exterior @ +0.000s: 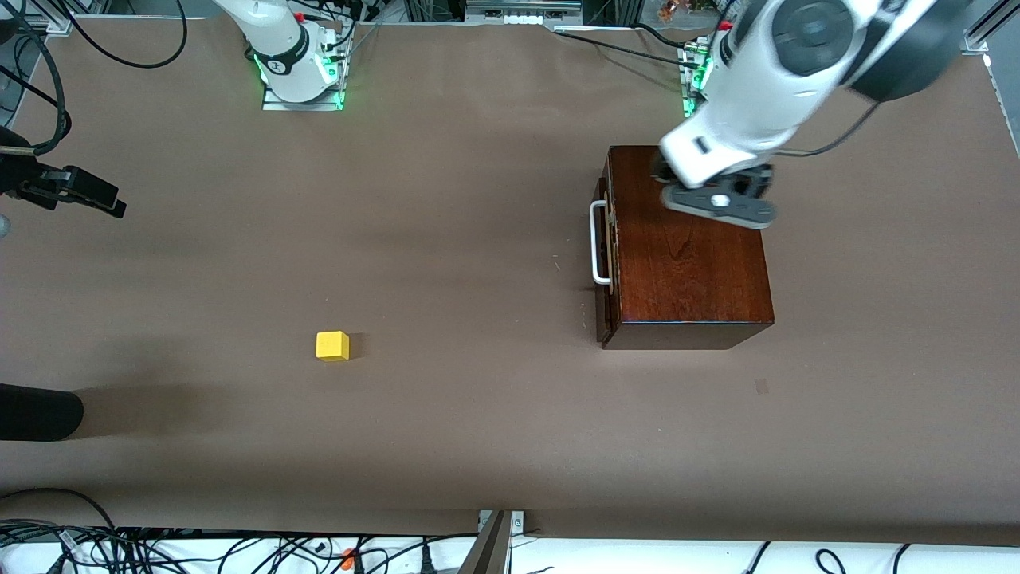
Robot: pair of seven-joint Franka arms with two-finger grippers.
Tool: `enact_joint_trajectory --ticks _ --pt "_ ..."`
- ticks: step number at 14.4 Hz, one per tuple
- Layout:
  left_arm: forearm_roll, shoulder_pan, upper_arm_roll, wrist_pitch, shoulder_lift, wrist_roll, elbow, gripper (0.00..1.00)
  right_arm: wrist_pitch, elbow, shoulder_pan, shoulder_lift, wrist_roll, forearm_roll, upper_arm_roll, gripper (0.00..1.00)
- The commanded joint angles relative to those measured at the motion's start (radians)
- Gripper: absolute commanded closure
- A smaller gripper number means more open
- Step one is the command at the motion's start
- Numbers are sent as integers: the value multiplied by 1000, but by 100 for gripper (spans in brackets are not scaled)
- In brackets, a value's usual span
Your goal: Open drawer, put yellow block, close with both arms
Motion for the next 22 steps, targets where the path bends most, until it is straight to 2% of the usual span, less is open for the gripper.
enact_joint_trajectory --ticks 1,5,8,10,18,22 --pt "21 7 -64 49 92 -33 31 0 0 -7 -10 -21 8 21 4 0" --pt "41 -94 -74 154 174 -257 28 0 0 -7 -10 -21 8 20 4 0" --pt "178 -206 -74 182 243 -409 22 0 0 -7 -10 -21 8 20 4 0" --pt "234 -240 -75 185 288 -478 18 0 0 -7 -10 -21 8 20 4 0" --pt "360 -262 -74 323 297 -627 -114 0 0 -7 -10 -20 8 20 4 0" --pt "427 -265 -74 352 319 -662 -128 0 0 -7 -10 -20 8 20 4 0"
